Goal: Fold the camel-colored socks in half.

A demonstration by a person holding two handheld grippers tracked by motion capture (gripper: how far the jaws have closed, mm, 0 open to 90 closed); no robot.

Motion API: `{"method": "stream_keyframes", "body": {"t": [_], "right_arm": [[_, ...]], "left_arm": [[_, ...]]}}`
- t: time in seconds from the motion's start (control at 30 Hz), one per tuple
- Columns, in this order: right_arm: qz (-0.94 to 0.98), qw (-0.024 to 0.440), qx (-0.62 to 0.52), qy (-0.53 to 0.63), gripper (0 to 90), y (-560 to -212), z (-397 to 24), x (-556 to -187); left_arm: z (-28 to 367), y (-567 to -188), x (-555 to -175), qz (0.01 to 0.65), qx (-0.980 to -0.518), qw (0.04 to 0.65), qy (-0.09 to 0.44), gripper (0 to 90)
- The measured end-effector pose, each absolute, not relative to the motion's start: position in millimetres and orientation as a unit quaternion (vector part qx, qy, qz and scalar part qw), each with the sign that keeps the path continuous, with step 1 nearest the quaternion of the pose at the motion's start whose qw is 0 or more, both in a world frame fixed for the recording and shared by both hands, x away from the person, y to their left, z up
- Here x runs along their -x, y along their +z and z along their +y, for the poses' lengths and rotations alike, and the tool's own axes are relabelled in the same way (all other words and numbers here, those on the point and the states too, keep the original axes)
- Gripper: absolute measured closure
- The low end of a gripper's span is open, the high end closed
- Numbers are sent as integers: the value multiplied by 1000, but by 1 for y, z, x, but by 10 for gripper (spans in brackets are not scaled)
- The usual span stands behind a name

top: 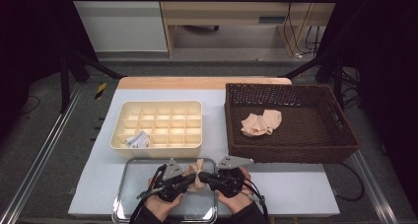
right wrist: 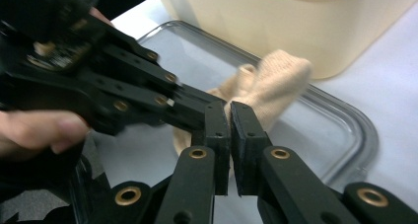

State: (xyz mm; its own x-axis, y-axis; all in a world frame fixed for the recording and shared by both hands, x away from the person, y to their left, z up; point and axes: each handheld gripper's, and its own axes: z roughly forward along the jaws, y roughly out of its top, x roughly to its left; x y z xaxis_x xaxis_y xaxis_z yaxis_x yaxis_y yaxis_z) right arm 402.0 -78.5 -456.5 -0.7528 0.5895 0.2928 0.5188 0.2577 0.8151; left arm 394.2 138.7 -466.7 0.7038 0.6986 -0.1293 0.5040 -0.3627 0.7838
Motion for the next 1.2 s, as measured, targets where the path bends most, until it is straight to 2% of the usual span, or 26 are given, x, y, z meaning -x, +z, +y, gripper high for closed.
{"method": "stream_keyframes", "body": {"t": [0.1,0.23,0.4,0.87,1.03,1.2], "right_arm": [[793,40,-353,495,871,-456,-80,-402],[794,38,-355,493,870,-457,-79,-403],[799,41,-349,488,867,-457,-74,-405],[820,20,-302,487,859,-461,-43,-410],[825,23,-294,482,850,-467,-36,-410],[828,39,-284,481,848,-475,-29,-409]], "left_arm": [[162,-455,-391,379,-801,446,125,879],[184,-459,-392,405,-795,432,134,884],[176,-473,-397,404,-811,406,119,892],[171,-474,-394,394,-817,401,125,893],[176,-473,-397,401,-812,407,121,892],[191,-456,-402,408,-790,438,132,866]]}}
